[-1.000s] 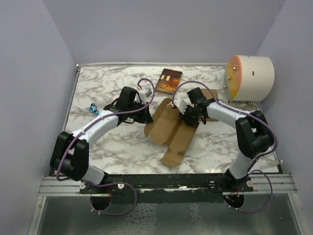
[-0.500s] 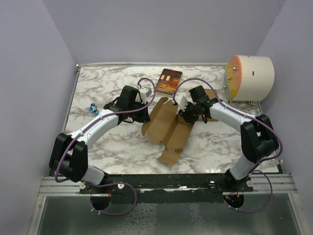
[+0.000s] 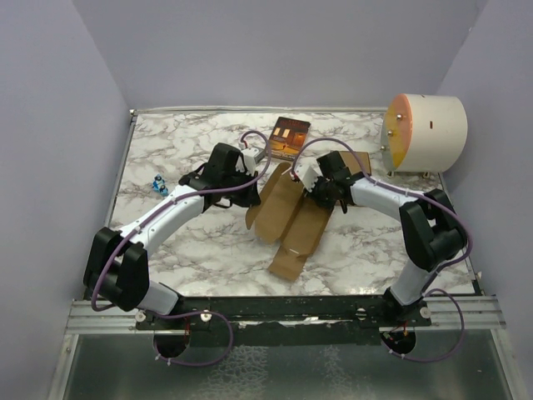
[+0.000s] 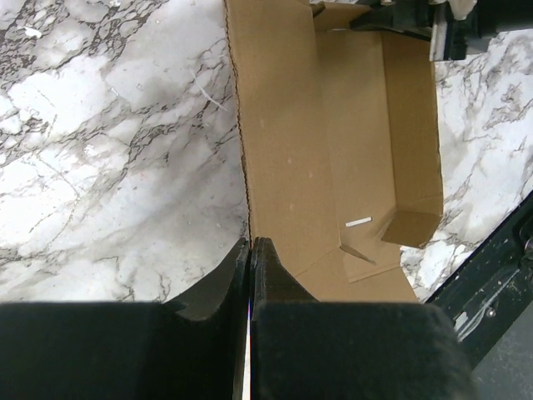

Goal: Fold the paper box

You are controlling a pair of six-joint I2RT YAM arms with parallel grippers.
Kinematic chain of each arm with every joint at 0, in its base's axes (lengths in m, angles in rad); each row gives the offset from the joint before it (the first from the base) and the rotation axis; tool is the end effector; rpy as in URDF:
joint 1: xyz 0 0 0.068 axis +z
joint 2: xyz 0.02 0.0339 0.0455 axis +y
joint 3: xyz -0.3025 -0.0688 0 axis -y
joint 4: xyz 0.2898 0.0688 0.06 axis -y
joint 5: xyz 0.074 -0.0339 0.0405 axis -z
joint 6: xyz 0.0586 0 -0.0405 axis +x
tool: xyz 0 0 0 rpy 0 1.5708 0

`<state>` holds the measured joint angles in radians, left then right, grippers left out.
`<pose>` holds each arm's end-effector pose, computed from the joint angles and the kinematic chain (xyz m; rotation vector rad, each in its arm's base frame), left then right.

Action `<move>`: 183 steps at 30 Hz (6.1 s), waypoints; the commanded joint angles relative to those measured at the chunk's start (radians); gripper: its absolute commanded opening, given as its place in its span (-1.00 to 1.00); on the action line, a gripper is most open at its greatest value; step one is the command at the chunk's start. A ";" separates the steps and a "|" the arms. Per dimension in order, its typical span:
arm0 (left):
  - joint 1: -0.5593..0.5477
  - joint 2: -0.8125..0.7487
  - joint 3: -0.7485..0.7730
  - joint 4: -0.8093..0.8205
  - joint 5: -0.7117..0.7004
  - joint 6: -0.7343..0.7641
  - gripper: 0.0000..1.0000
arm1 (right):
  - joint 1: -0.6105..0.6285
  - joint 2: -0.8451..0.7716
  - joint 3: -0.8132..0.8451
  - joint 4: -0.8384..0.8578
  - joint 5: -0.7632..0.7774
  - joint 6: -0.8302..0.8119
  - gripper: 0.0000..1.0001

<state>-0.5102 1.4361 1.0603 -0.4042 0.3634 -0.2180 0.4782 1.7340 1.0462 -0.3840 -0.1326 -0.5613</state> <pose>0.3062 -0.1952 0.2721 0.5350 2.3631 -0.7738 0.3466 0.1884 0.1584 -1.3470 2.2642 0.1469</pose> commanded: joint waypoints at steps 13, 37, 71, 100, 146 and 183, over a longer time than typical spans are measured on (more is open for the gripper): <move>-0.016 -0.011 0.045 0.019 0.011 0.023 -1.00 | 0.030 0.064 -0.012 -0.034 -0.069 -0.002 -0.95; -0.016 0.018 0.107 -0.030 -0.040 0.111 -1.00 | -0.047 -0.119 0.010 -0.053 -0.271 0.051 -0.06; -0.017 0.080 0.209 -0.136 0.028 0.179 -1.00 | -0.248 -0.270 -0.222 -0.266 -0.445 -0.839 -0.98; -0.068 0.135 0.268 -0.160 -0.062 0.215 -1.00 | -0.361 -0.325 0.009 -0.493 -0.741 -0.779 -0.75; -0.070 0.129 0.304 -0.139 -0.020 0.219 -1.00 | -0.053 -0.029 -0.081 0.173 -0.083 0.079 -0.93; -0.070 0.160 0.337 -0.163 0.037 0.307 -1.00 | -0.125 -0.027 -0.076 0.169 -0.156 0.106 -0.78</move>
<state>-0.5762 1.5787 1.3636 -0.5846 0.3233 0.1184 0.3347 1.6920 0.9741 -0.2794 -0.3965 -0.4500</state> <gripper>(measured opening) 0.018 0.177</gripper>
